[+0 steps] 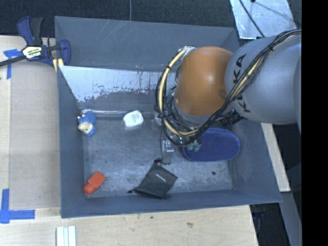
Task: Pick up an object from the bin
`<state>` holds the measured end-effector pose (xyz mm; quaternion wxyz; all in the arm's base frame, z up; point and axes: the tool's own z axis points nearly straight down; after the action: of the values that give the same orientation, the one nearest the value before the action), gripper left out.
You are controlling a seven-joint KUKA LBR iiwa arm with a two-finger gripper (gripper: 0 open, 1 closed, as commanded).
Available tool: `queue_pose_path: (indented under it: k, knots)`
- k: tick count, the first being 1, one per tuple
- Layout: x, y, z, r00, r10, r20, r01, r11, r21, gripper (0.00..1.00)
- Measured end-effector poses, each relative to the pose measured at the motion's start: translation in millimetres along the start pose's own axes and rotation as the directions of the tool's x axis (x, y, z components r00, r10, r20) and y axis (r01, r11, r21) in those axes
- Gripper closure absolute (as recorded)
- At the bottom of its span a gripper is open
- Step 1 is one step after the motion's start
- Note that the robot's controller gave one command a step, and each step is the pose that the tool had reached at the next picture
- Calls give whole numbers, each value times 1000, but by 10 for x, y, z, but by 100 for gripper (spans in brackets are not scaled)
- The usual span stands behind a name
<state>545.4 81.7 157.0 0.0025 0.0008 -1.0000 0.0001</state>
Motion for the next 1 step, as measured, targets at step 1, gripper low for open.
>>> queue_pose_path:
  k: [1]
  knots:
    - [436,132,892,884,-468,2,468,884,0,0]
